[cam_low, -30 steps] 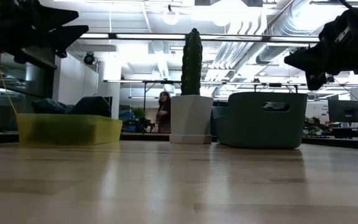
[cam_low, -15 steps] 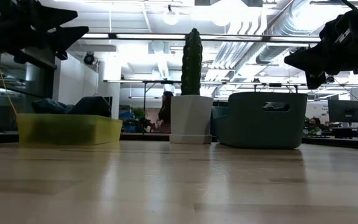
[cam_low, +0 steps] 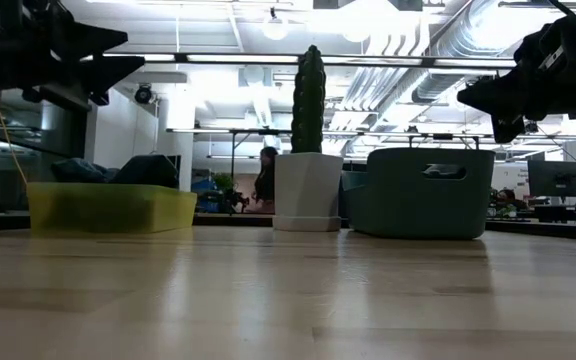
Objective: Pick & Place hat
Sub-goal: Return to Home Position
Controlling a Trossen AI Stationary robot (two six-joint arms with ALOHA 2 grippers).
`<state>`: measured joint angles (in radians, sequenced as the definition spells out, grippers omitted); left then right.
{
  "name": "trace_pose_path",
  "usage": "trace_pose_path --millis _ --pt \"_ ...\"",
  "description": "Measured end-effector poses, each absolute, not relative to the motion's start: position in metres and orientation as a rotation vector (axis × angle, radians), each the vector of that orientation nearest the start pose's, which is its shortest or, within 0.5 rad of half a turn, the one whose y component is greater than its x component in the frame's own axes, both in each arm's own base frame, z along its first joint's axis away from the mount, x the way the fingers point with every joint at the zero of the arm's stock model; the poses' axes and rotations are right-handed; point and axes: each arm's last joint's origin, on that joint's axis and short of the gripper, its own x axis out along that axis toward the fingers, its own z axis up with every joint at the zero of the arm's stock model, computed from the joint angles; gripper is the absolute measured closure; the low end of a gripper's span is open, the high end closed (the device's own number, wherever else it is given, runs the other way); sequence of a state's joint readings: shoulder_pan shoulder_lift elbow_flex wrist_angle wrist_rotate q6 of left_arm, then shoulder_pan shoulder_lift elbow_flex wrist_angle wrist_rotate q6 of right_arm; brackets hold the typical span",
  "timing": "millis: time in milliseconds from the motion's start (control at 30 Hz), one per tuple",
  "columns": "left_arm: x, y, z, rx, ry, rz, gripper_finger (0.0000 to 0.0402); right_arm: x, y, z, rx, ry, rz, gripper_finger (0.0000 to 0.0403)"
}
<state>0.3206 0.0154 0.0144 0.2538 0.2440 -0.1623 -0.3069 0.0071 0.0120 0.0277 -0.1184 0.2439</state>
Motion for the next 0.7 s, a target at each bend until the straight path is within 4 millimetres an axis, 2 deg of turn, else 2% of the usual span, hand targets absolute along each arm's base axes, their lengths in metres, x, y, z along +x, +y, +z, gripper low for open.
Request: trace_pose_path --millis 700 --pt "0.094 0.024 0.176 -0.137 -0.094 0.072 0.0176 0.094 -0.026 0.169 0.236 -0.053 -0.184 0.0402"
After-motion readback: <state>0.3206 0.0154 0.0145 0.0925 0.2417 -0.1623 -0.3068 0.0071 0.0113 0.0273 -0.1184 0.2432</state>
